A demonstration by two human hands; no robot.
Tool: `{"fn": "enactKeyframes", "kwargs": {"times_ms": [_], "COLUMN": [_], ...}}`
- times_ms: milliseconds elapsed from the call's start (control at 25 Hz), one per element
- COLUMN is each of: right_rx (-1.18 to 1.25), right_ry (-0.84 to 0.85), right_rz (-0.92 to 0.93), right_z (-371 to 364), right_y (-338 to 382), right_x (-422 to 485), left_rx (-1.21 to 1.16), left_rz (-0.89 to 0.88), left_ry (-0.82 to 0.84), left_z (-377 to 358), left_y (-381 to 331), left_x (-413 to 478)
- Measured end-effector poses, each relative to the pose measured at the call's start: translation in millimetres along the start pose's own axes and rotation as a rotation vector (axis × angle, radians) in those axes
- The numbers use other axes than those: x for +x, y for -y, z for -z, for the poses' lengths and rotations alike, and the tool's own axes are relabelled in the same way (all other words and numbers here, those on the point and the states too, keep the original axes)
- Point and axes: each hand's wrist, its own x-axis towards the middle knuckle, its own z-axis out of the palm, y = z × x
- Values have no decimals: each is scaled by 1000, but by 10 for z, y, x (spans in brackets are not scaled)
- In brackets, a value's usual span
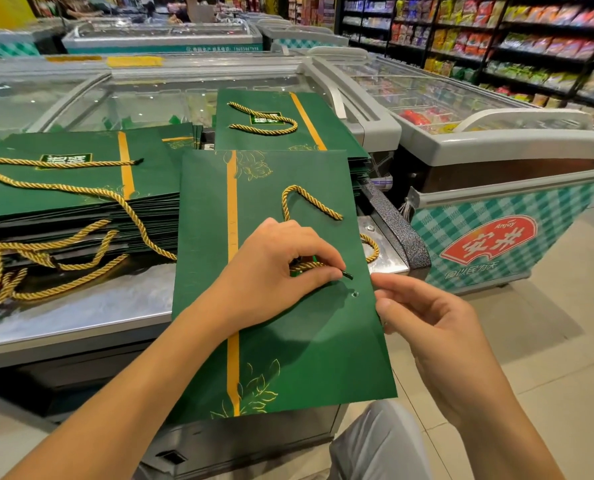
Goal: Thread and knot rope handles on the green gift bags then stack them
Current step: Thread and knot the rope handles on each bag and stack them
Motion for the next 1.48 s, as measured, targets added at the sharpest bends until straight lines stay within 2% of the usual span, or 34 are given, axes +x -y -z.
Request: {"fn": "enactKeyframes", "kwargs": {"times_ms": [320, 440, 680, 880, 1080, 1480], "right_rx": [-114, -76, 76, 67, 17, -128], "right_ry": [15, 4, 111, 176, 172, 153], "right_rz": [46, 58, 58, 75, 69, 167], "right_z": [7, 29, 22, -44, -50, -84], "right_y": [36, 20, -1, 96, 161, 121], "right_x": [-112, -90, 33, 34, 35, 19], "left_rx": [-35, -51, -131, -182, -270, -148], "left_rz": [-8, -12, -21, -24, 12, -27], "left_ry": [-32, -29, 10, 29, 69, 54], "left_z": [1, 6, 52, 65, 94, 43], "left_y": [-6, -11, -31, -39, -28, -72], "left_x": [-12, -17, -8, -5, -1, 7]}}
